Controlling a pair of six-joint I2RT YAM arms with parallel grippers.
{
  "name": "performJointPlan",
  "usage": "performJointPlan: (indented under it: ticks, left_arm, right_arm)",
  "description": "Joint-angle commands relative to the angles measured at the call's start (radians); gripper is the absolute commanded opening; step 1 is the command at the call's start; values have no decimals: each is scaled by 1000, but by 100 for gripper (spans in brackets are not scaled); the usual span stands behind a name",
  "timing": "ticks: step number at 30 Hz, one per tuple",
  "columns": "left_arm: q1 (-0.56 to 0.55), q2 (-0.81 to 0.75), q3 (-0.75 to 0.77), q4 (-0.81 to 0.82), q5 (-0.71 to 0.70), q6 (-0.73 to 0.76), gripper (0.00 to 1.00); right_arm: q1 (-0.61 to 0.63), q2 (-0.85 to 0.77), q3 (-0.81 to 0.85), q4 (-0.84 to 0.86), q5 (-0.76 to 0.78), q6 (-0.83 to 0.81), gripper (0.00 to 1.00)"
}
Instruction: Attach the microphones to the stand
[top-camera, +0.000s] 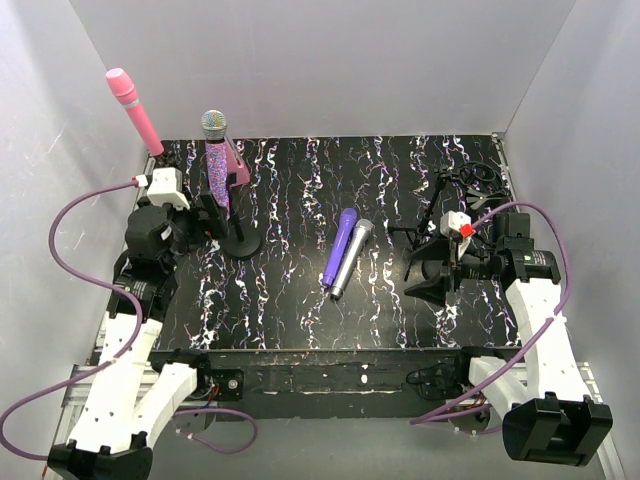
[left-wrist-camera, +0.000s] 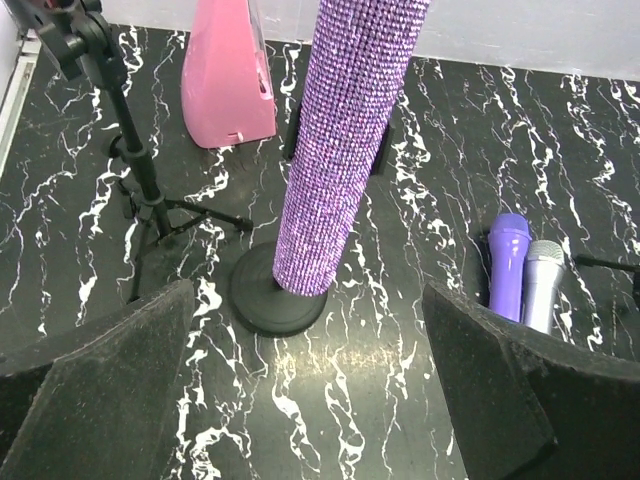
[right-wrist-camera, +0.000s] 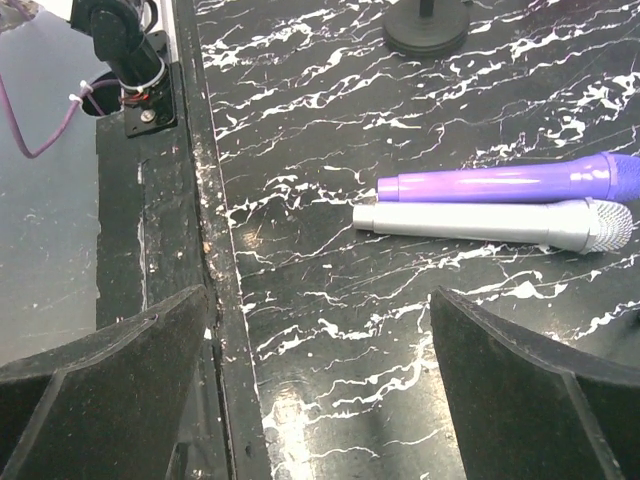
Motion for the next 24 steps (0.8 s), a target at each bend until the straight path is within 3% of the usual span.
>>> performJointPlan:
  ticks: [1, 6, 15, 21, 24]
  left_arm:
    - [-20, -50, 44, -117, -9, -44, 98]
    - [-35, -96, 47, -192, -8, -62, 98]
    - [-46, -153, 62, -261, -12, -59, 98]
    - [-57, -176, 73, -281, 54, -73, 98]
    - [-64, -188, 64, -276, 167, -80, 98]
  right_arm:
    - [-5, -4, 45, -168, 14, -135, 98]
    - [-6, 15, 69, -320, 35, -242, 98]
    - [-6, -41, 62, -350, 74, -222, 98]
    - [-6, -76, 54, -353, 100, -196, 98]
    - [-5, -87, 56, -345, 112, -175, 98]
